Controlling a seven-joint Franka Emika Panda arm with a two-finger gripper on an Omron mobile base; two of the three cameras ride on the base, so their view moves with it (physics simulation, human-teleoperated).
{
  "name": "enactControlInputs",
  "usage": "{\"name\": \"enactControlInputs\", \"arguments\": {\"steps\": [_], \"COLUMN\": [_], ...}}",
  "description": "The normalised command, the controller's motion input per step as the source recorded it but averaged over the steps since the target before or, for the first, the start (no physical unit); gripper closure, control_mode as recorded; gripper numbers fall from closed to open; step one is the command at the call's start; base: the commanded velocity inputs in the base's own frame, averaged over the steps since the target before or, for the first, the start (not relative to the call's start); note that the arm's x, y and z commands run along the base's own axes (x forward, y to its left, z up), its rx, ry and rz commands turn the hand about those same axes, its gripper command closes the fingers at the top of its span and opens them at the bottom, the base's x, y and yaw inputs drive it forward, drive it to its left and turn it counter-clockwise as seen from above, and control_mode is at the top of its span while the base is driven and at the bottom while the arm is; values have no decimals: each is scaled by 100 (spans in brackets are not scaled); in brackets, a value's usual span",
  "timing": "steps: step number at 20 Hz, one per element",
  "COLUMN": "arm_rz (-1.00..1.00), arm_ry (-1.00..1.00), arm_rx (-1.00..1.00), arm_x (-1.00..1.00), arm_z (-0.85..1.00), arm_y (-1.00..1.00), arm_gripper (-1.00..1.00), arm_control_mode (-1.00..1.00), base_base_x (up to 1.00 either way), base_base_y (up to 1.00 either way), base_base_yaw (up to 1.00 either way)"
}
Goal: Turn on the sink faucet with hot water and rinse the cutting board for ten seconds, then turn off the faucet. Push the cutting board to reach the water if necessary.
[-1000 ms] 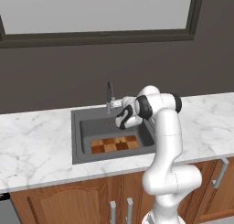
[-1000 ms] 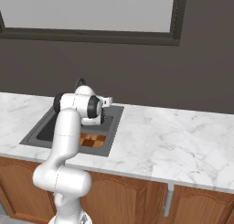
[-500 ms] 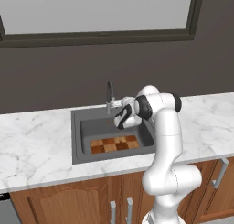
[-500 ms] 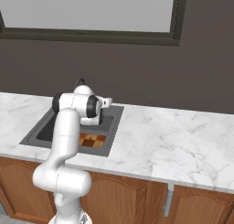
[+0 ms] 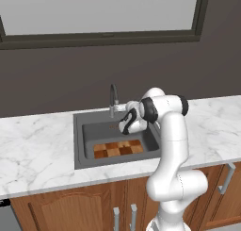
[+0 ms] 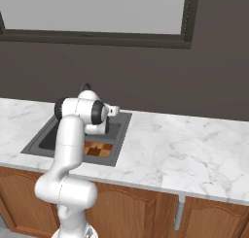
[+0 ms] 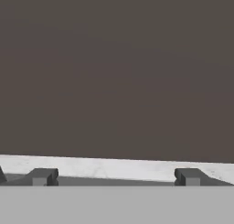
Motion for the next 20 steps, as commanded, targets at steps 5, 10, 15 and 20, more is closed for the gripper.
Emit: {"name": "enactControlInputs", "arguments": {"steps": [5, 10, 15, 20], "arm_rz": [8, 8, 7, 7], "arm_ry": [-14, -13, -12, -12], "arm_rx": [7, 5, 6, 8], "arm_x": [-30, -16, -5, 0], "arm_z": [-38, -45, -45, -30], "arm_y": [-100, -100, -100, -100], "arm_gripper": [-100, -100, -100, -100], "arm_control_mode": [-100, -100, -100, -100], "base_base_x": [0, 0, 0, 0], "base_base_y": [0, 0, 0, 0], "base_base_yaw": [0, 0, 0, 0]}}
